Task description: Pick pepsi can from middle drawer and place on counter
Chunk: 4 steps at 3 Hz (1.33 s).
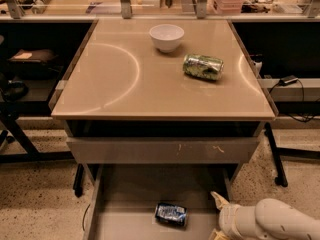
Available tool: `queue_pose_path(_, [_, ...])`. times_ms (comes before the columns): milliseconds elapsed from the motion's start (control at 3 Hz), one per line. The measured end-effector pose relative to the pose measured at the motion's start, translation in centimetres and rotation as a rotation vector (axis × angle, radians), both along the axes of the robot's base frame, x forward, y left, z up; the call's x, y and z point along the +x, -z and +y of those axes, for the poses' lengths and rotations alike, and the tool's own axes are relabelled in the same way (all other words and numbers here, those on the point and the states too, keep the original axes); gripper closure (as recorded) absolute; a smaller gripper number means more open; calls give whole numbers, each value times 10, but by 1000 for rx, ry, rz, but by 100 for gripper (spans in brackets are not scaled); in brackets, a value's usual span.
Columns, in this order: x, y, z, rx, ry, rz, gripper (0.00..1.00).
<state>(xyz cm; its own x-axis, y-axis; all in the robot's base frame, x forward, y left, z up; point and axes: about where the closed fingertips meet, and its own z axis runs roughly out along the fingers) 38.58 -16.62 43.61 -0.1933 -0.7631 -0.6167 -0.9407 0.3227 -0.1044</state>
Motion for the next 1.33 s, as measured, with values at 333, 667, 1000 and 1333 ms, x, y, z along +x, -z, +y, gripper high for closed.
queue_pose_path(333, [-10,22,10,37,-2,33,0])
queue_pose_path(667, [-10,22,10,36,-2,33,0])
queue_pose_path(1000, [-10,23,13,17,-6,15,0])
queue_pose_path(1333, [5,27,23,42,-9,-13,0])
